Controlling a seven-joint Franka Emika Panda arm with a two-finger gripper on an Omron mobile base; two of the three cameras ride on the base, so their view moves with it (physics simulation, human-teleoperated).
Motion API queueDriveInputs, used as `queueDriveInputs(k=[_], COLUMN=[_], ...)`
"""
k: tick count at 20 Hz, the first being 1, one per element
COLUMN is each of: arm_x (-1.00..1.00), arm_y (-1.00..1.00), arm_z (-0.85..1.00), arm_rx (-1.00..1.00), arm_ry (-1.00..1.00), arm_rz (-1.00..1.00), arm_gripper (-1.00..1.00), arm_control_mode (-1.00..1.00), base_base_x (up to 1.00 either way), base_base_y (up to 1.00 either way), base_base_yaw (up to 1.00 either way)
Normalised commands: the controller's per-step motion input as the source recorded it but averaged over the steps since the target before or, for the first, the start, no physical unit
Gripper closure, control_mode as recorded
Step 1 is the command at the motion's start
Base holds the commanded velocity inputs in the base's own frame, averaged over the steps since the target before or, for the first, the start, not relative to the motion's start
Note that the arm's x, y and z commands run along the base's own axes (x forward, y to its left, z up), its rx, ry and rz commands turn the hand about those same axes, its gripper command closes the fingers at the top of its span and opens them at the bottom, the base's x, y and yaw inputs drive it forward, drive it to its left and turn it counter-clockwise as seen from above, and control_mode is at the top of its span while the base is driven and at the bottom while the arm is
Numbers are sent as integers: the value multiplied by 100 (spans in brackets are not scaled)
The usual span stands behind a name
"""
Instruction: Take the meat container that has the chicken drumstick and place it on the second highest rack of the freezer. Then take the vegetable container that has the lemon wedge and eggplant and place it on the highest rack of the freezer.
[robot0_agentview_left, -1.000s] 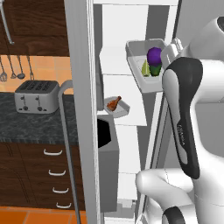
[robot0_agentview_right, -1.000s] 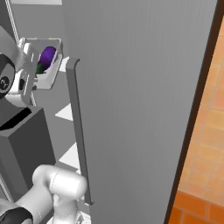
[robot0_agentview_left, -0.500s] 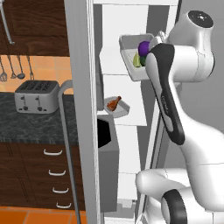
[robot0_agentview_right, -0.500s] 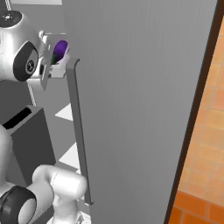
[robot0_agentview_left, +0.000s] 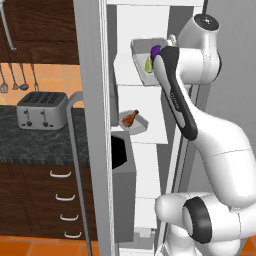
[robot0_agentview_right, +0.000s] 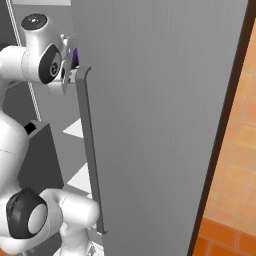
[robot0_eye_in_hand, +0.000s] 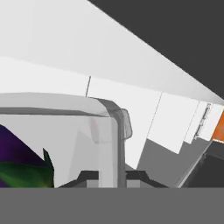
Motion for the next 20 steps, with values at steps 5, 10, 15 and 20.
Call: queueDriveInputs(k=[5, 10, 15, 20], arm_x=[63, 74, 73, 62], arm_y=[0, 1, 6, 4], arm_z=[-18, -13, -9, -5], arm_rx=[0, -1, -1, 0], arm_ry=[0, 0, 0, 4], arm_rz=[0, 0, 0, 0], arm_gripper=[100, 100, 100, 100], arm_control_mode=[-100, -100, -100, -100], base_base_x=[0, 0, 0, 0], base_base_y=[0, 0, 0, 0], base_base_yaw=[0, 0, 0, 0])
